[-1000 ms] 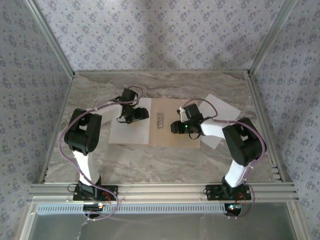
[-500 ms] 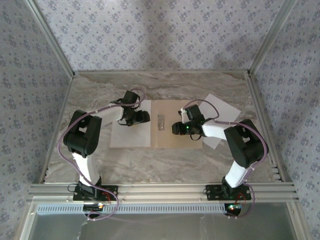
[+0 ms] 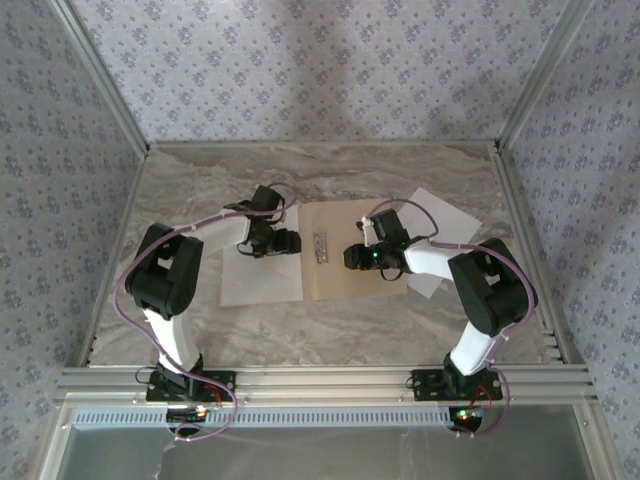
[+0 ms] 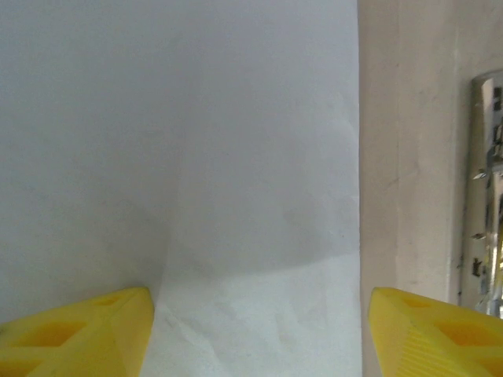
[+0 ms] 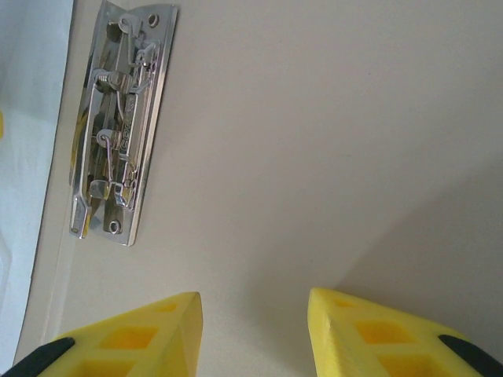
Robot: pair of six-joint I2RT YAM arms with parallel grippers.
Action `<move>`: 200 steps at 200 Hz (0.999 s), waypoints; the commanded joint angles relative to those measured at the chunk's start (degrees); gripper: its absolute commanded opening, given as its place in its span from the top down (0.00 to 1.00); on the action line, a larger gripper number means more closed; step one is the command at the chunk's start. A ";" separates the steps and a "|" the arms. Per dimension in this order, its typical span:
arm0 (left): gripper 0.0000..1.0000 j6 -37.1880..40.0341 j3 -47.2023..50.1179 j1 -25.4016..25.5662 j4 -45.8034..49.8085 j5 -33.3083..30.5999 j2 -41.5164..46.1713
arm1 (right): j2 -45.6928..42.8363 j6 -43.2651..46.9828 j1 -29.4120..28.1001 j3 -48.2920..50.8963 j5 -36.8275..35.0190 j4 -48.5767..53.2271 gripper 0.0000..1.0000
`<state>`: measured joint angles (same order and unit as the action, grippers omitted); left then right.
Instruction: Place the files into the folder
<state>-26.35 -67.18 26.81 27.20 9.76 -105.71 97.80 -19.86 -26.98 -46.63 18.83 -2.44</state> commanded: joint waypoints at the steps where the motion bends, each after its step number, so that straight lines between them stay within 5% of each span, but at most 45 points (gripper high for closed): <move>1: 0.23 1.96 -3.01 0.04 7.66 -6.81 2.41 | -0.84 0.72 -0.09 1.02 -0.38 1.66 0.58; 42: 0.14 4.94 -6.30 0.53 12.65 -17.04 3.34 | -0.76 0.92 -0.41 1.09 -0.37 1.56 0.58; 92: 0.15 10.53 -7.51 0.61 12.04 -16.91 -0.65 | -0.75 0.71 -0.43 1.02 0.25 1.29 0.58; 140: 0.05 13.56 -8.61 1.38 9.40 -16.40 -4.51 | -0.73 0.44 -0.66 1.12 0.77 1.25 0.58; 200: 0.08 15.85 -7.65 1.78 10.32 -18.65 -6.81 | -1.02 0.48 -0.78 1.33 1.12 1.61 0.58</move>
<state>-12.82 -74.48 28.21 36.14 -6.55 -110.80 97.80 -19.86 -27.24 -46.63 18.87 -2.44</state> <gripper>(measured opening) 0.928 0.418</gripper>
